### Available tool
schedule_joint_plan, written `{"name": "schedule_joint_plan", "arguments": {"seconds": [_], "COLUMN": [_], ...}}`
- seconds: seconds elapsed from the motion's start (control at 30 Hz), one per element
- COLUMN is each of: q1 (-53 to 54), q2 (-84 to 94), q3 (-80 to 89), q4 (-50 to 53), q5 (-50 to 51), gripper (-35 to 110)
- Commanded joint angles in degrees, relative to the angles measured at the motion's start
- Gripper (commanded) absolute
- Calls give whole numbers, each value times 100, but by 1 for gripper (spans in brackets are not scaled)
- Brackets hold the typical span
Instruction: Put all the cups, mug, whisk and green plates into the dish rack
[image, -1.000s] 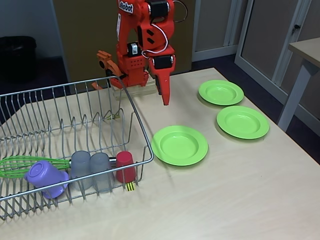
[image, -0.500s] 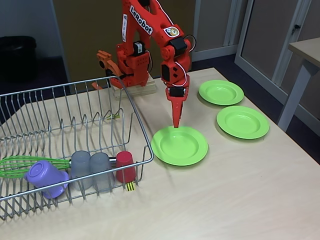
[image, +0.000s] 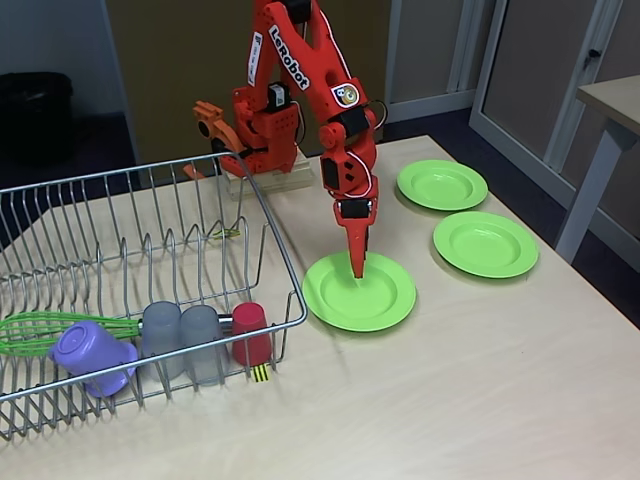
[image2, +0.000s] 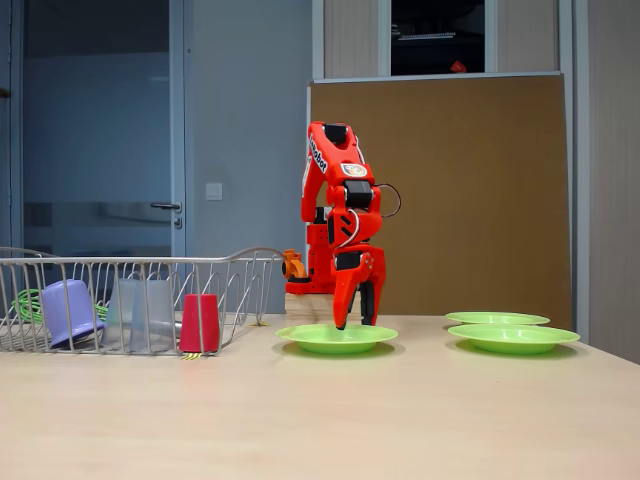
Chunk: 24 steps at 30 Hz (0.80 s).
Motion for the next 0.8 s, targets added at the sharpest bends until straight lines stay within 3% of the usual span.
{"name": "schedule_joint_plan", "arguments": {"seconds": [0.0, 0.2, 0.47, 0.77], "q1": [114, 448, 571, 18], "q2": [-158, -510, -545, -18], "q3": [97, 141, -114, -2039], "q4": [-431, -888, -905, 1635], "q5": [-202, -773, -879, -580], "gripper": [34, 26, 0, 0]}}
